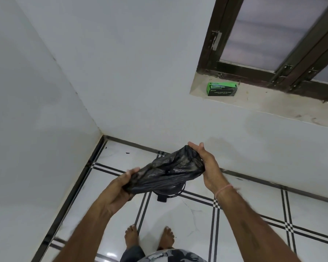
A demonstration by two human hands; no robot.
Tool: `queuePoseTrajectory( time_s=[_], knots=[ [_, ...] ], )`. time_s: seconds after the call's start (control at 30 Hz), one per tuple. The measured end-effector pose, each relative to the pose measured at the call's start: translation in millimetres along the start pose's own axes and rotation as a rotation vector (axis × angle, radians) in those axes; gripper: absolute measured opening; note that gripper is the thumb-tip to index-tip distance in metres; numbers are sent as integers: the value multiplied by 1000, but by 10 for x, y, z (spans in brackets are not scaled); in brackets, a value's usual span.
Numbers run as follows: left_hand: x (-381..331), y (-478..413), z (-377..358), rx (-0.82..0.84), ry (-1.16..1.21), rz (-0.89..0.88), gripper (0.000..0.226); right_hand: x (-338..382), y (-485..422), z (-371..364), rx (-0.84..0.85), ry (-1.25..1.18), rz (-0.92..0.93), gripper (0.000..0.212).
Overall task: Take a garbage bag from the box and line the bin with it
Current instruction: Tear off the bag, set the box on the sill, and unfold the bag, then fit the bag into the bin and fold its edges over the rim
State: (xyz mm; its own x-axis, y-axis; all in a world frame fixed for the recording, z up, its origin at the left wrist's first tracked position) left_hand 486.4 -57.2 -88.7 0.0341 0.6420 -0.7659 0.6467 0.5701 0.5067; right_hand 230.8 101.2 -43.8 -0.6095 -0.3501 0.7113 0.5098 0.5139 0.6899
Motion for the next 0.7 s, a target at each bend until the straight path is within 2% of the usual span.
queuePoseTrajectory(
  time_s=[0.07,0.13,0.17,0.23,0.27,0.33,0.37,0.4,0.43,0.47,0.5,0.53,0.6,0.63,0.7],
  knots=[
    [-105,-58,-50,-140,70,-40,54,-64,-20,-154,24,70,-19,60],
    [-349,-148,-203,-216,29,-92,26,4,-30,-384,40,195,-53,75],
    [-543,-198,-304,-241,-23,-145,20,117,-24,-522,47,247,-48,88],
    [-1034,-291,-509,-246,-137,-310,35,526,-16,-754,34,279,95,107],
    [-1316,-275,-646,-221,-188,-421,45,829,80,-868,-1,299,240,104],
    [-1785,-187,-818,-156,-289,-666,59,1400,417,-1076,-117,373,664,73],
    [-1860,-190,-832,-125,-345,-722,61,1503,527,-1153,-176,440,862,57],
    [-1777,-244,-786,-114,-419,-711,64,1463,543,-1179,-223,542,946,49],
    [-1537,-281,-605,-134,-474,-630,70,1192,398,-1199,-226,659,829,43],
    [-1215,-338,-417,-169,-481,-511,78,818,161,-1148,-181,763,612,40],
    [-844,-329,-211,-199,-453,-395,83,369,-7,-1025,-162,841,351,45],
    [-562,-210,-70,-226,-428,-291,81,-37,-89,-936,-108,818,215,58],
    [-466,-99,33,-244,-324,-186,68,-233,-180,-890,-97,634,116,85],
    [-543,-116,42,-256,-292,-174,65,-140,-160,-923,-124,552,90,82],
    [-968,-203,-61,-225,-319,-234,69,367,-64,-1103,-164,482,181,64]
  ],
)
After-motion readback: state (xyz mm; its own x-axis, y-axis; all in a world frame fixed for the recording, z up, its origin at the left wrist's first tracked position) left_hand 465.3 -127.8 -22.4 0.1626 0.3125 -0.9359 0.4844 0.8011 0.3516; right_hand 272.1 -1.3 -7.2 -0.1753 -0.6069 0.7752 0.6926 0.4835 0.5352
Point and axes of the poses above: each hand's wrist, its own y-axis away from the middle knuckle, its own z-axis out of the back of the hand, x = y × z, the point moved 7 cm from there along -y, towards the middle knuckle, and after that the axes turned 14 degrees about -z, right-handed, at the moved point
